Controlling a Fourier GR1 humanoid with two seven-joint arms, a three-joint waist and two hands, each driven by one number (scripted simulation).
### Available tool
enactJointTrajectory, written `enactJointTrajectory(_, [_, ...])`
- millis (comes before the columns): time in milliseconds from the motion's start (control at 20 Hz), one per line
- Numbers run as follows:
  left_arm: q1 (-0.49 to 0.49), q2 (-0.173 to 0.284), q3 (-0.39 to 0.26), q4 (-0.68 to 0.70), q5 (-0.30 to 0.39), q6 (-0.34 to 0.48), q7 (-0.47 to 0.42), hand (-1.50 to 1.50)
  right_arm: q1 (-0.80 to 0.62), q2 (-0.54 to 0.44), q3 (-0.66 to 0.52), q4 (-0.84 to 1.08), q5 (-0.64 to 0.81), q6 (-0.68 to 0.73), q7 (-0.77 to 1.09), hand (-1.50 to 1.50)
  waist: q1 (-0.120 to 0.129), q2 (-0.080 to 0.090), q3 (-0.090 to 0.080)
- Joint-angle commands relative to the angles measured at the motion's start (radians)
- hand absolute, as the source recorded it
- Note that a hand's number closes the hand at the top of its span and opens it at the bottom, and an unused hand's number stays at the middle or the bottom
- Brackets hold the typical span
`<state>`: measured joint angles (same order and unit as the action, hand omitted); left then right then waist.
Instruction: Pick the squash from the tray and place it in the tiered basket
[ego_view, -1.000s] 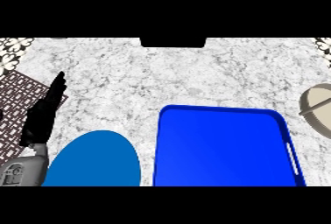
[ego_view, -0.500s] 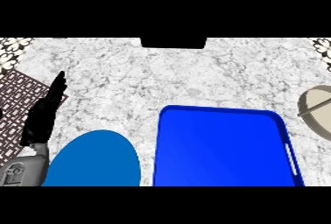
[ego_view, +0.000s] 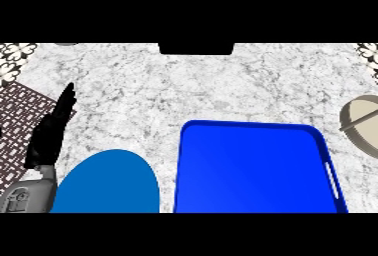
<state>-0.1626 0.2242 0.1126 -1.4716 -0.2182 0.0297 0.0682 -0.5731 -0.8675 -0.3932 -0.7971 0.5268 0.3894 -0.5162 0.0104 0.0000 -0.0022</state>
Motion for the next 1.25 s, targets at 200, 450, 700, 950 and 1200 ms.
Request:
enactJointTrajectory(200, [-0.012,0.011,0.018,0.029,0.007,-0.013,-0.022,0.00,-0.098,-0.069,-0.131,0.168,-0.103,0.008,-0.052,-1.50,0.006,0.005,0.003])
enactJointTrajectory(450, [0.009,0.010,0.014,0.008,-0.003,-0.012,-0.014,0.00,-0.131,-0.215,-0.178,0.237,-0.142,0.127,0.055,-1.50,-0.001,0.003,0.003])
enactJointTrajectory(700, [-0.014,0.003,0.019,0.031,0.008,-0.013,-0.028,0.00,-0.101,-0.360,-0.216,0.441,-0.143,0.232,0.001,-1.50,0.006,0.010,0.005])
enactJointTrajectory(950, [0.037,-0.044,-0.034,-0.020,-0.023,0.008,-0.014,0.00,-0.031,-0.427,-0.225,0.526,-0.143,0.292,-0.104,-1.50,0.016,0.014,0.010])
enactJointTrajectory(1200, [-0.008,0.003,0.032,0.000,0.007,0.003,-0.008,0.00,0.029,-0.437,-0.265,0.569,-0.196,0.341,-0.185,-1.50,-0.005,0.012,0.013])
